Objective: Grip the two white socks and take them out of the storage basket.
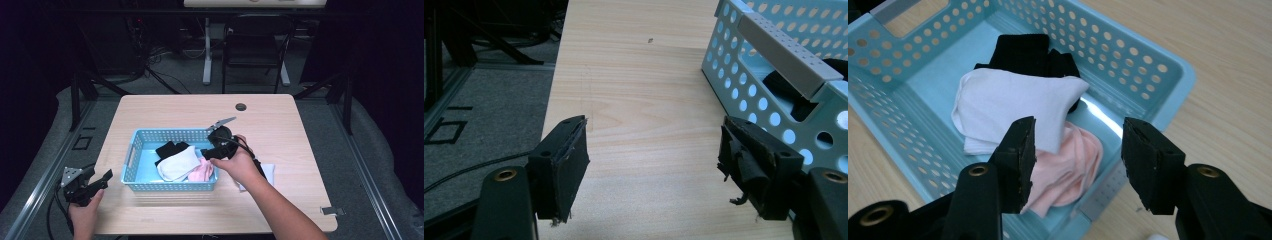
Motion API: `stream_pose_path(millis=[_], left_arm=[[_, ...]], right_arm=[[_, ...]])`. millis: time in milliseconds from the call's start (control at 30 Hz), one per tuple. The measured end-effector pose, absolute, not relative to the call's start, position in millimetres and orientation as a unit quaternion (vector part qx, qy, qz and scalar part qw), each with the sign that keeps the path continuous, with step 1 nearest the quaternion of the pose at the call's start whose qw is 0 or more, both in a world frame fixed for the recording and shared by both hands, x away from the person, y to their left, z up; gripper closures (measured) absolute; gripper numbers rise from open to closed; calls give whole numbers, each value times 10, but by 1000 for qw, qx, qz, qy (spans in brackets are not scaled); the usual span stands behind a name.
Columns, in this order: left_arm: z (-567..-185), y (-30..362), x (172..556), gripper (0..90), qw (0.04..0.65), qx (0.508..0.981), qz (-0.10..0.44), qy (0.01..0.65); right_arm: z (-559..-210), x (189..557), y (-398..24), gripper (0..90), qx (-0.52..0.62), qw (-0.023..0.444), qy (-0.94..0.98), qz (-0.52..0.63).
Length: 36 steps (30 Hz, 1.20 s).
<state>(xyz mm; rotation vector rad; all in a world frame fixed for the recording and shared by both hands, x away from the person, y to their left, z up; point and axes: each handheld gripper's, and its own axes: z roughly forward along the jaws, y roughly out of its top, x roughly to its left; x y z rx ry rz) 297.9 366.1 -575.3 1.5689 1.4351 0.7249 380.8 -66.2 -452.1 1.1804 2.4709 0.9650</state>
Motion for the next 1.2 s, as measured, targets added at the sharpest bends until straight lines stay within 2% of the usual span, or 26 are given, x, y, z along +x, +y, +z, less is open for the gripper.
stream_pose_path(millis=[167, 600, 1067, 1200], left_arm=[[-5751, 3665, 2978, 276, 434, 628, 291, 577], [-5748, 3655, 2981, 276, 434, 630, 289, 576], [-5752, 3649, 2987, 276, 436, 630, 289, 575], [-5748, 3652, 2983, 276, 434, 631, 288, 575]], right_arm=[[-4602, 3934, -508, 508, 413, 91, 853, 307], [-4765, 4156, -310, 507, 443, 69, 847, 285], [-4996, 4329, -133, 655, 498, 35, 833, 240], [-5052, 4362, -97, 672, 510, 24, 829, 227]])
